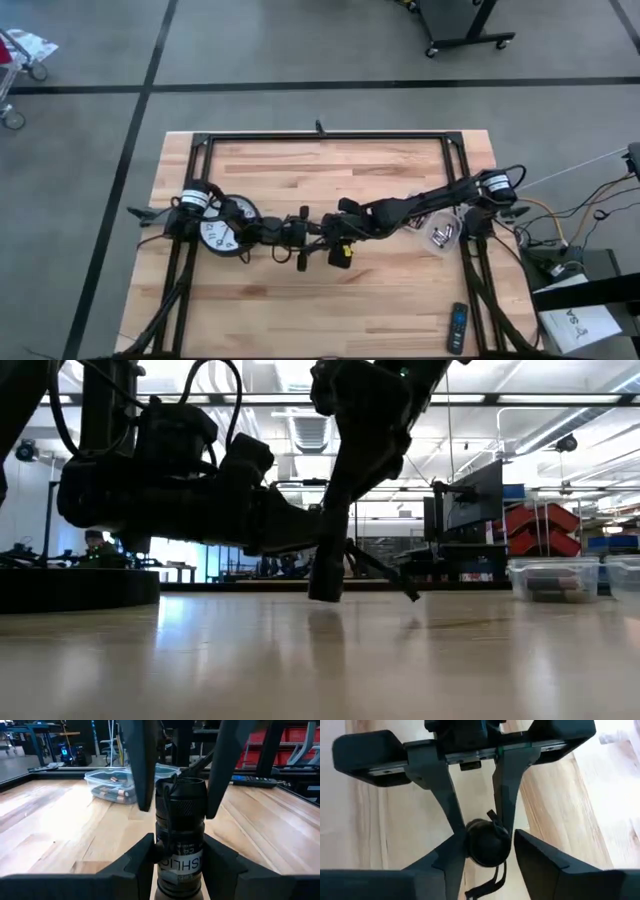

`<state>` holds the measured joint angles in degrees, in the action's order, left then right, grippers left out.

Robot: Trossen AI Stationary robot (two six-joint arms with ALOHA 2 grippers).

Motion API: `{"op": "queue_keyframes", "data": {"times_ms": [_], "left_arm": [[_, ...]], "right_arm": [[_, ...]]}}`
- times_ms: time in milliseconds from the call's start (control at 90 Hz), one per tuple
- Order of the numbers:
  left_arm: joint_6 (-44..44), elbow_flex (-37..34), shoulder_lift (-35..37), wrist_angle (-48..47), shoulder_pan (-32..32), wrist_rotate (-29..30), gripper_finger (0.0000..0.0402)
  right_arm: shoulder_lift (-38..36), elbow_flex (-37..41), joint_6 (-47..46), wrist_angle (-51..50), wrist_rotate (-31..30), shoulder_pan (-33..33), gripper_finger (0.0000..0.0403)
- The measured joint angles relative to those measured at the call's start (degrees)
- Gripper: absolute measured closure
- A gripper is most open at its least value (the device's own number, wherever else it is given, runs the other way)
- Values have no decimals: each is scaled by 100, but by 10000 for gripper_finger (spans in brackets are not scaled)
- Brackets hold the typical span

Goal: Insert battery
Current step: Open the black flashlight battery compartment

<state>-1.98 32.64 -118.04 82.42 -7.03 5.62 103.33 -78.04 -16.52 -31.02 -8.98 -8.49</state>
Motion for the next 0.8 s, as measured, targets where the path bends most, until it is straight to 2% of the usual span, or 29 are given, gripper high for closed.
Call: {"op": "queue_keyframes", "data": {"times_ms": [178,433,644,800], "left_arm": [[-17,12,5,17,0,-1,258],[184,-139,112,-231,0,-4,237],[300,-505,695,-1112,9,571,222],[86,-612,975,-1484,-7,562,219]], "right_arm": [[68,-7,0,-10,0,0,308],[94,-7,0,-6,-14,2,292],[94,-7,3,1,-24,2,310],[94,-7,2,2,-23,2,304]]}}
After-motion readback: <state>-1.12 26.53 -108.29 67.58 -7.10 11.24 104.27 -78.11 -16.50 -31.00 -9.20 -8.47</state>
